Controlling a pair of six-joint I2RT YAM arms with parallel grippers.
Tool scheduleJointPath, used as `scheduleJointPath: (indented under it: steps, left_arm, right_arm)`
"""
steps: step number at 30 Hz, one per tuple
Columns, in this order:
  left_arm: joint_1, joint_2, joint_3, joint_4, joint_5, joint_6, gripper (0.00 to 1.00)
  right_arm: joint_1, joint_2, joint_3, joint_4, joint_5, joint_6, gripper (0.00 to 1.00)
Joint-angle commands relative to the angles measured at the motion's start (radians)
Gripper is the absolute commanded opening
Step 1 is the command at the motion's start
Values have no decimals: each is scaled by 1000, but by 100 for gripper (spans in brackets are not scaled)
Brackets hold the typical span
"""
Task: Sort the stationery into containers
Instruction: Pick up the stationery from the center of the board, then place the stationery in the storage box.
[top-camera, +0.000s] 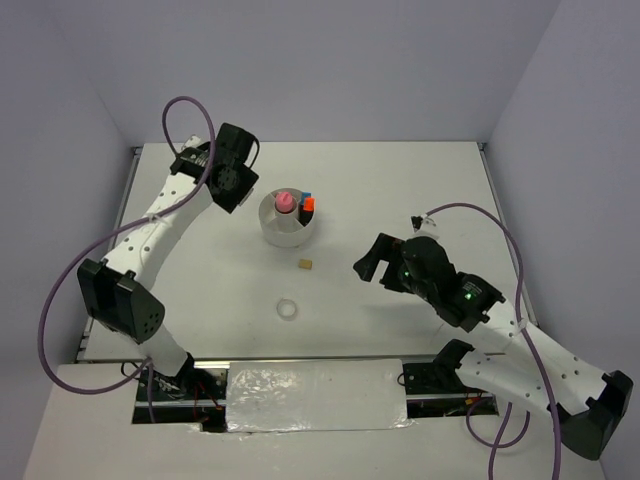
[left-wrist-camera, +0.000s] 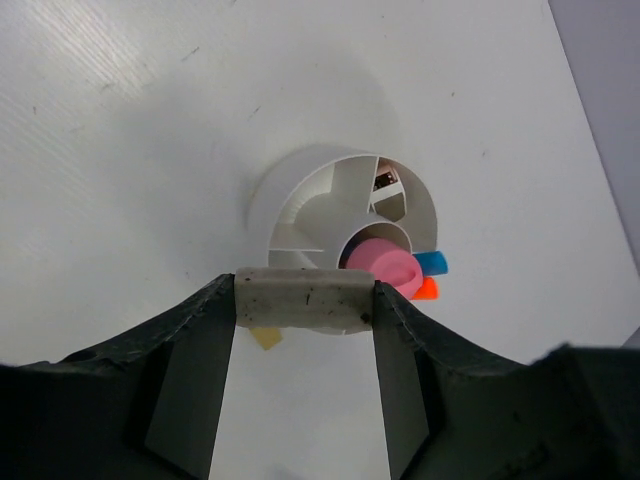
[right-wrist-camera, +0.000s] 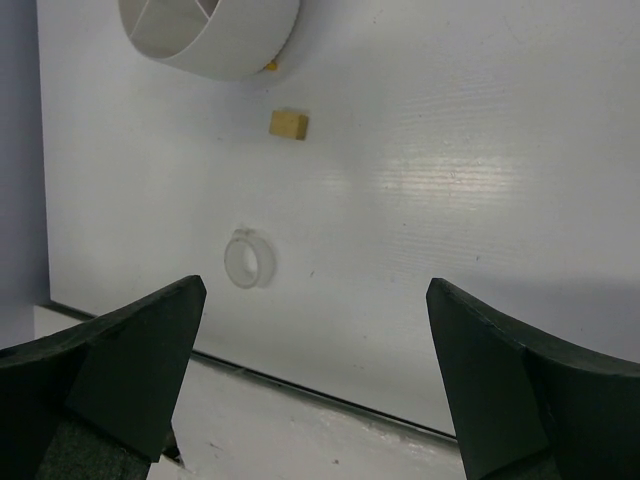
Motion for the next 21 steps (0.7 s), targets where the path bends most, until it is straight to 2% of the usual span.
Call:
scheduleJointPath:
  steps: [1, 5, 8, 11, 21]
  left_arm:
    - [0, 41, 49, -99, 3, -268, 44]
    - [8, 111, 72, -46, 134, -323, 45]
    - [8, 168, 108, -44, 178, -337, 48]
    - [9, 202, 110, -21, 174, -346, 56]
    - [43, 257, 75, 39, 194, -340, 61]
  right_arm:
    - [1, -37, 6, -16, 25, 3, 100]
    - [-1, -65, 4, -34, 28, -5, 100]
    - [1, -80, 10, -53, 36, -13, 100]
    - [-1, -93, 15, -66, 44, -20, 100]
    - [2, -96, 30, -79, 44, -42, 100]
